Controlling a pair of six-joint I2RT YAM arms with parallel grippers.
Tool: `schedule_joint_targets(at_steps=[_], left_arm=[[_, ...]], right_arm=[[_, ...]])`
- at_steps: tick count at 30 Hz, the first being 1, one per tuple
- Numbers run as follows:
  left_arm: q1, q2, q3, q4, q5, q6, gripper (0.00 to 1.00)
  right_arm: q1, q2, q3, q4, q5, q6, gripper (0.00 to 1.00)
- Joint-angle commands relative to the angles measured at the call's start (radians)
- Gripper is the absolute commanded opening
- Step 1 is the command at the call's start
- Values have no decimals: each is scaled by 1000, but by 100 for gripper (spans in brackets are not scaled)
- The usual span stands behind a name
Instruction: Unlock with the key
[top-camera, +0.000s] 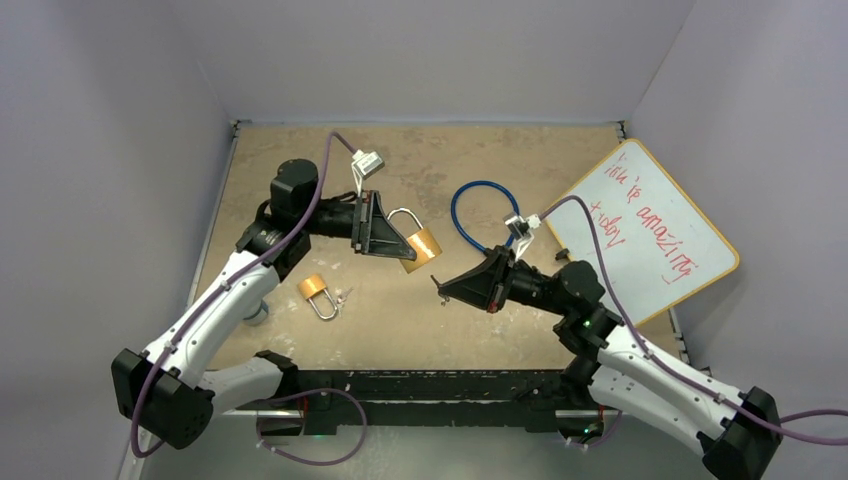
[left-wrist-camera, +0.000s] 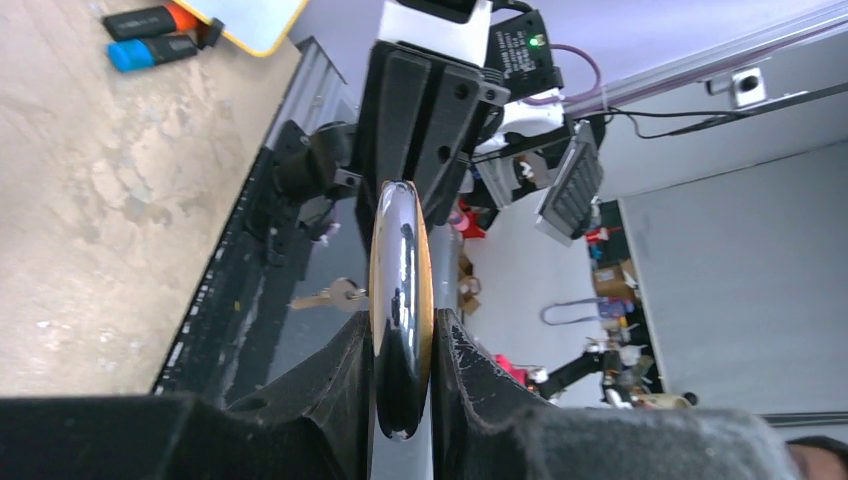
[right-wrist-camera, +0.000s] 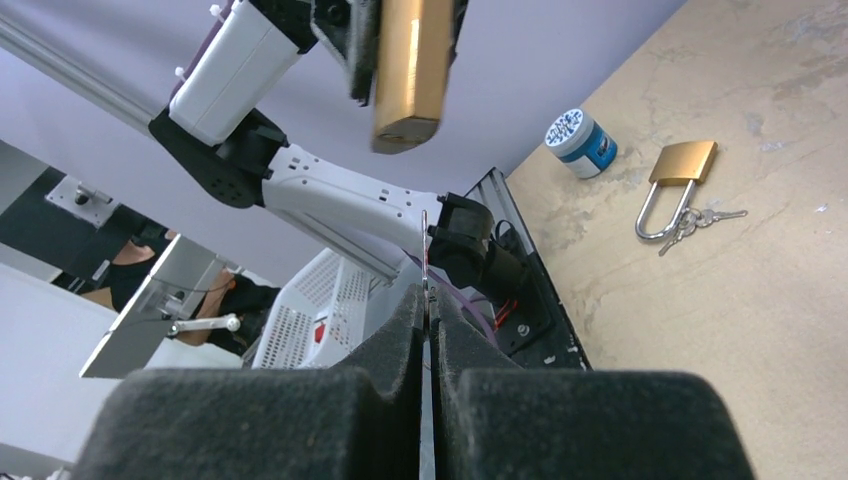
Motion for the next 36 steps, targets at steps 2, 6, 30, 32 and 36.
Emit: schedule_joint_targets(at_steps=[2,6,30,32,36], left_arm=[[7,-19,26,163,86,-169,0],[7,-19,16,150,85,-171,0],[7,-59,-1,163,61,-154,0],[7,-59,3,164,65,-150,0],[7,-61,1,151,73,-127,0]], right_arm=[[-2,32,78,60,24,34,0],[-2,47,78,113,14,58,0],[-3,122,107,193,14,148,0],[-2,130,107,184,22,169,0],[-3,145,122,183,15,199,0]])
